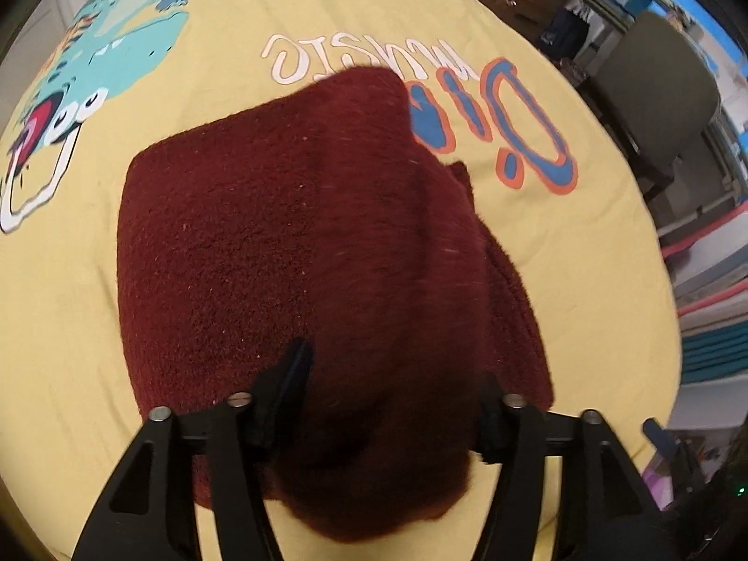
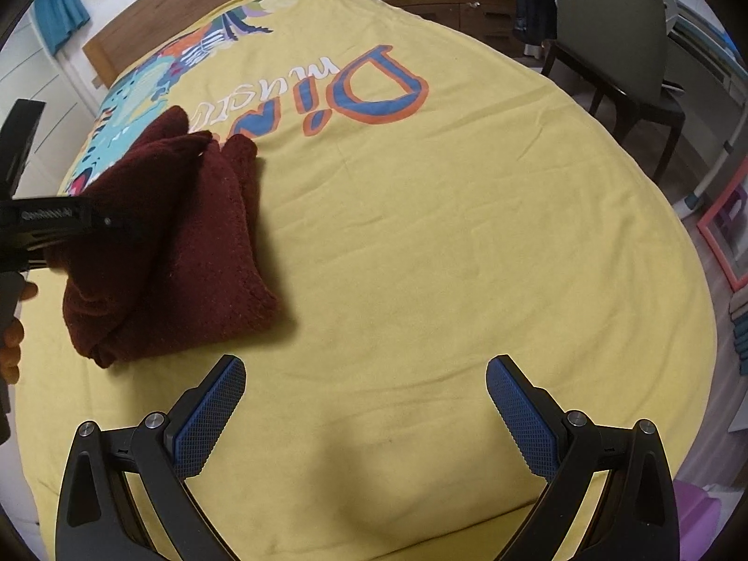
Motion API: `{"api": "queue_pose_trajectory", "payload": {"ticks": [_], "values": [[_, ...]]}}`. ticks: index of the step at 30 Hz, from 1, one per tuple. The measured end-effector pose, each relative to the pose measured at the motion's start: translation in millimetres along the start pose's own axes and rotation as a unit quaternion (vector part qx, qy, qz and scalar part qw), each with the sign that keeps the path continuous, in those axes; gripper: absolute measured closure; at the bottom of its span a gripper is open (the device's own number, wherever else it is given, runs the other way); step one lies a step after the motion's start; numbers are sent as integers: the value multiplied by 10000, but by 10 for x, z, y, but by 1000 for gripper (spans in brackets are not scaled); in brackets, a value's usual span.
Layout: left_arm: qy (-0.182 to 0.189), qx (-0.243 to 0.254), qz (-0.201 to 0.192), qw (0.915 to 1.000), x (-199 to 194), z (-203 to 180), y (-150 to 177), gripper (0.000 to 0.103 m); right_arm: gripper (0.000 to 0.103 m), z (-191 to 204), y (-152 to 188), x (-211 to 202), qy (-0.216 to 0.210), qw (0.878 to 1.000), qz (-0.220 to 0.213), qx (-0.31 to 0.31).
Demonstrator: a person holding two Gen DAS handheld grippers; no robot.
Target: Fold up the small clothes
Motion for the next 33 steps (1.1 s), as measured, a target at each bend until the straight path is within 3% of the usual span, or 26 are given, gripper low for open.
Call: {"api": "queue_pose_trajectory", "payload": {"ticks": [4,6,13,18,26,30,33], "values": [[170,-7,-117,9998,-206,3,1,7,0,21,-14,-28,-3,10000,-37,-35],[236,18,-204,9995,-313,11,9,3,0,42,-1,-35,26,9999,-33,-93],[486,-68,-749,9960,-836,166,-16,2,0,260,6,-109,-30,9996,-74,-275],[166,-273,-899,9954,-1059,574,59,2,0,577,-109,-206,-45,9979,-192,-617],[-414,-533,-517,9964,-931,1426,737,1,0,1419,-469,-379,-277,9934,-157,-1100],[-230,-870,-315,9954,-767,1664,1172,2,0,1923,-648,-313,-307,9888,5,-1460],[-218,-1005,-216,9945,-691,1743,1430,1,1,2267,-707,-93,-346,9859,394,-1591]]}}
Point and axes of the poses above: each gripper's, at about its wrist camera, not at the fingertips, and x roughly the way its jaws point, z to its left, y to its underside, the point moved 10 cm from there along x, roughly the way its jaws point, and after that the axes turned 15 degrees about x, right-handed, at the moved point
